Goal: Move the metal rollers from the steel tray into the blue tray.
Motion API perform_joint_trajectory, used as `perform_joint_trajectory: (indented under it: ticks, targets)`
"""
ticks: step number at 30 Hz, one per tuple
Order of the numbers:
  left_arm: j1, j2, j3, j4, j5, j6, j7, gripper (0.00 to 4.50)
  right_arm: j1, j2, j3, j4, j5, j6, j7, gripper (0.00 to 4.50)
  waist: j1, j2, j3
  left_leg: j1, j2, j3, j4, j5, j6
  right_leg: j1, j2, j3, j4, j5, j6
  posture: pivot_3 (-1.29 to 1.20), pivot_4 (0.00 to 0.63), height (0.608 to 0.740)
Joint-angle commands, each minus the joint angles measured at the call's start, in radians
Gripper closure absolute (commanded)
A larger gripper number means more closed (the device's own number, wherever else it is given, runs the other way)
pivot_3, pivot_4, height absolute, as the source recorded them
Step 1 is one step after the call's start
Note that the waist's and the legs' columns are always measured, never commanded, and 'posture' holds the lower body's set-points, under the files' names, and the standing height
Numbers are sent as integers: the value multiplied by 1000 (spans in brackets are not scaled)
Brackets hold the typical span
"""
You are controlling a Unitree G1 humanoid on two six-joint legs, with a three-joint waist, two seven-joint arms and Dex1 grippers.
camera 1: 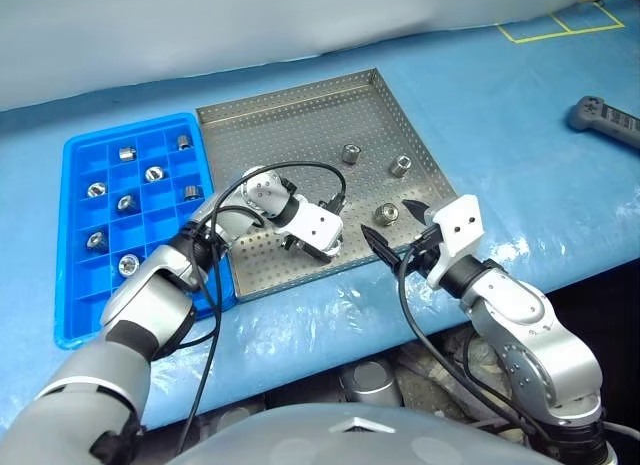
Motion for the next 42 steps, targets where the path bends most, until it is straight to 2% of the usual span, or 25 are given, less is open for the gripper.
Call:
perform_joint_trajectory:
  ticks: [1,10,14,20,24,29,33,39,42]
  targets:
    - [40,19,126,-138,-65,113,90,2803,-32,5,17,-24,3,-21,12,0,1,0,0,0,0,0,0,0,0,-1,0,0,0,0,0,-318,150,740]
    - [361,6,532,-673,-152,504,560,2803,-216,25,142,63,10,-31,99,0,41,1,0,1,2,-1,0,0,0,-1,1,0,2,1,-1,-182,150,740]
    - [506,-49,706,-899,-162,637,775,2803,-317,52,219,132,12,-50,166,0,92,0,1,1,2,-1,1,0,0,-1,1,0,3,3,-4,-104,150,740]
    - [737,-148,880,-1156,-118,792,1020,2803,-437,110,321,245,10,-101,270,0,186,0,0,1,1,-2,1,0,0,-1,0,-3,2,3,-6,28,150,740]
    - [905,-217,917,-1261,-118,867,1103,2803,-501,152,382,320,-4,-145,333,0,245,-1,0,0,1,-3,1,0,-1,0,-1,-5,2,3,-6,88,150,740]
    - [1045,-296,900,-1333,-109,899,1188,2803,-536,170,432,384,-35,-186,388,0,302,-2,-1,1,0,-5,1,2,-4,1,-2,-9,2,4,-7,149,150,740]
    - [1112,-333,873,-1353,-96,931,1234,2803,-538,177,446,398,-35,-196,414,0,314,-3,-1,1,0,-6,1,3,-5,2,-2,-10,1,4,-7,170,150,740]
    - [1142,-330,815,-1344,-99,990,1250,2803,-529,182,444,398,-40,-197,421,0,315,-3,-1,1,1,-8,-1,4,-8,1,-1,-11,2,4,-8,159,150,740]
    - [1139,-325,792,-1327,-106,1006,1248,1817,-515,181,437,387,-42,-190,411,0,314,-2,-1,1,1,-8,-2,4,-8,1,-1,-11,1,4,-8,140,150,740]
